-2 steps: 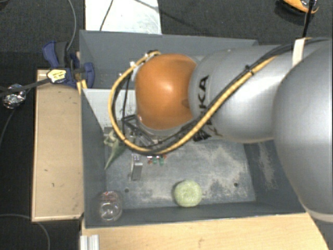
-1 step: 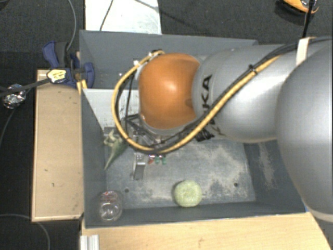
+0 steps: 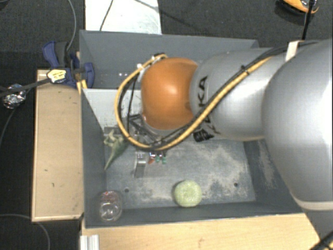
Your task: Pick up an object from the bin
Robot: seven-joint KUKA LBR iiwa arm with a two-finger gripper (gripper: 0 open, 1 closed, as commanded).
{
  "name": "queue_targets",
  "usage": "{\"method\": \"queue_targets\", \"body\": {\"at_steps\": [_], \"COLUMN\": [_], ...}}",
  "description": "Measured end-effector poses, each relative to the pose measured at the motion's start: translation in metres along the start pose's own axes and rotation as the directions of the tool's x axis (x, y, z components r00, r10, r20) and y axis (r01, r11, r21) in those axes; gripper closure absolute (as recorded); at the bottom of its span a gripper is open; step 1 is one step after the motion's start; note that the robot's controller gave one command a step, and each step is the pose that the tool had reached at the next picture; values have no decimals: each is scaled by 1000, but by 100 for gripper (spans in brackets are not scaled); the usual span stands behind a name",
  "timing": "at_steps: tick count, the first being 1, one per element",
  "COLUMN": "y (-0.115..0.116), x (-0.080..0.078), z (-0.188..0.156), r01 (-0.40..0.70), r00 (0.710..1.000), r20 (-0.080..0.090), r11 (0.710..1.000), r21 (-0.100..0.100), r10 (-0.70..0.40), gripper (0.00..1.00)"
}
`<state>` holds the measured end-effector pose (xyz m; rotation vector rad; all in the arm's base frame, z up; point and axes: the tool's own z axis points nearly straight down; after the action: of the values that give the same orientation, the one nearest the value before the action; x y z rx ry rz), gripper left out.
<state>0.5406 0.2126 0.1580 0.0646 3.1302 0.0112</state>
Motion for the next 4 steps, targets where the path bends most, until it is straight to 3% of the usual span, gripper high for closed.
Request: {"method": "queue_targets", "body": {"at_steps": [1, 2, 3, 4], "y": [-24, -55, -80, -86], "x": [4, -9, -29, -38], "z": [3, -12, 34, 76], "r01": [72, 81, -38, 168], "r00": [997, 997, 999, 986], "r20": [-28, 11, -10, 9], "r11": [997, 997, 999, 986], "r21": [10, -2, 7, 1], "r10": [-72, -81, 38, -168], "gripper": [0, 0, 0, 0]}}
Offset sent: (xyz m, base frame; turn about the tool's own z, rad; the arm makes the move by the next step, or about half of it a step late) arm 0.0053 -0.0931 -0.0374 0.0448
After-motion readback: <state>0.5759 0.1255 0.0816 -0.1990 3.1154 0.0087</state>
